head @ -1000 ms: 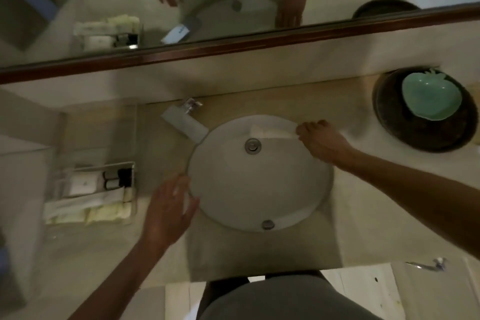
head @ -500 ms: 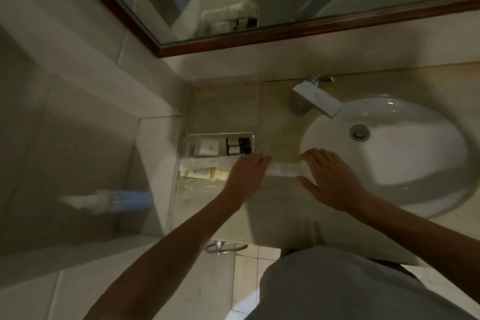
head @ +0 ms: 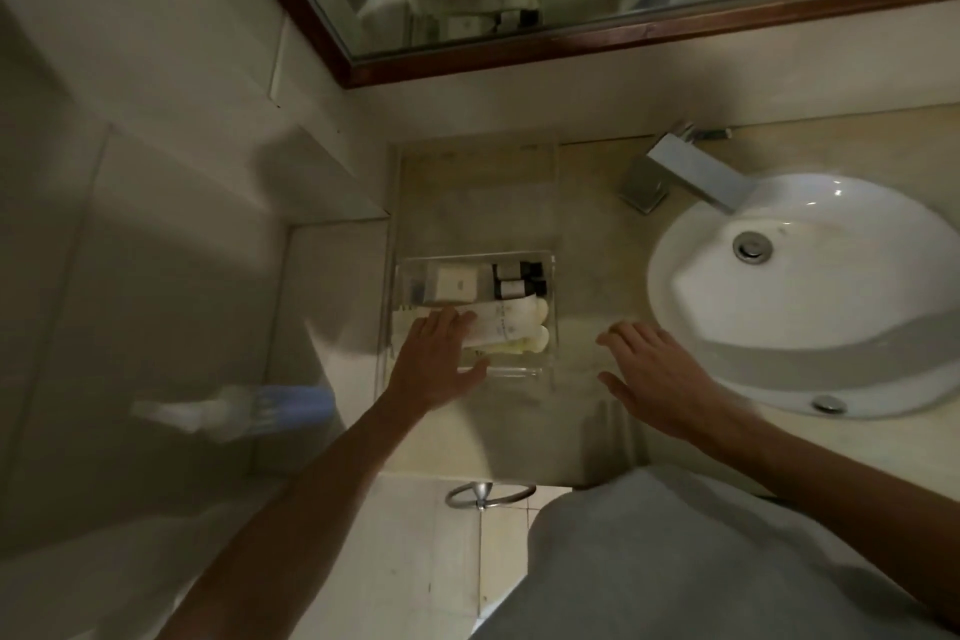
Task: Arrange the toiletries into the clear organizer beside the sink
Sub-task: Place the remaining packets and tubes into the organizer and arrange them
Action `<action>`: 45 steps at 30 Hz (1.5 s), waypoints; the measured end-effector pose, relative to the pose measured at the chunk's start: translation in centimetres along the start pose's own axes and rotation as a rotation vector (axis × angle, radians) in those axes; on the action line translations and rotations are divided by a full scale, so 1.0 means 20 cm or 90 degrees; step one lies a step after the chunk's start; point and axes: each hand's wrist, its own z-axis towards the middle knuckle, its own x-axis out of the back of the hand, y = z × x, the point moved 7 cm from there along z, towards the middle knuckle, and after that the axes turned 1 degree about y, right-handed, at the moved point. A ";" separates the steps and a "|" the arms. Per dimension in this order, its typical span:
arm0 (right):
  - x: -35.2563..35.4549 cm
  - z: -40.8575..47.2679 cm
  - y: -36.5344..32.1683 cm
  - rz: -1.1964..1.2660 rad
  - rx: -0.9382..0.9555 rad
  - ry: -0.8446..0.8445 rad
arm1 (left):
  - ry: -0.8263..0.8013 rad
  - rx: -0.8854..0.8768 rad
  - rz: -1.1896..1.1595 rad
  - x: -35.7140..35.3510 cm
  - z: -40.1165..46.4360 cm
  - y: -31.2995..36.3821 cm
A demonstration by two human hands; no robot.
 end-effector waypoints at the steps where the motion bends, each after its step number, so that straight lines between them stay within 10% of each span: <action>1: -0.01 0.01 -0.01 -0.002 -0.006 -0.007 | 0.006 -0.011 -0.003 -0.02 -0.01 -0.01; 20: -0.10 0.32 -0.17 0.038 -0.060 -0.040 | 0.076 -0.132 -0.038 -0.05 0.02 0.05; 28: -0.15 0.33 -0.07 0.110 -0.237 -0.044 | 0.234 0.392 -0.179 0.02 -0.21 -0.40; 45: -0.17 0.49 -0.06 0.175 -0.281 -0.146 | 0.087 0.359 -0.324 -0.03 -0.06 -0.62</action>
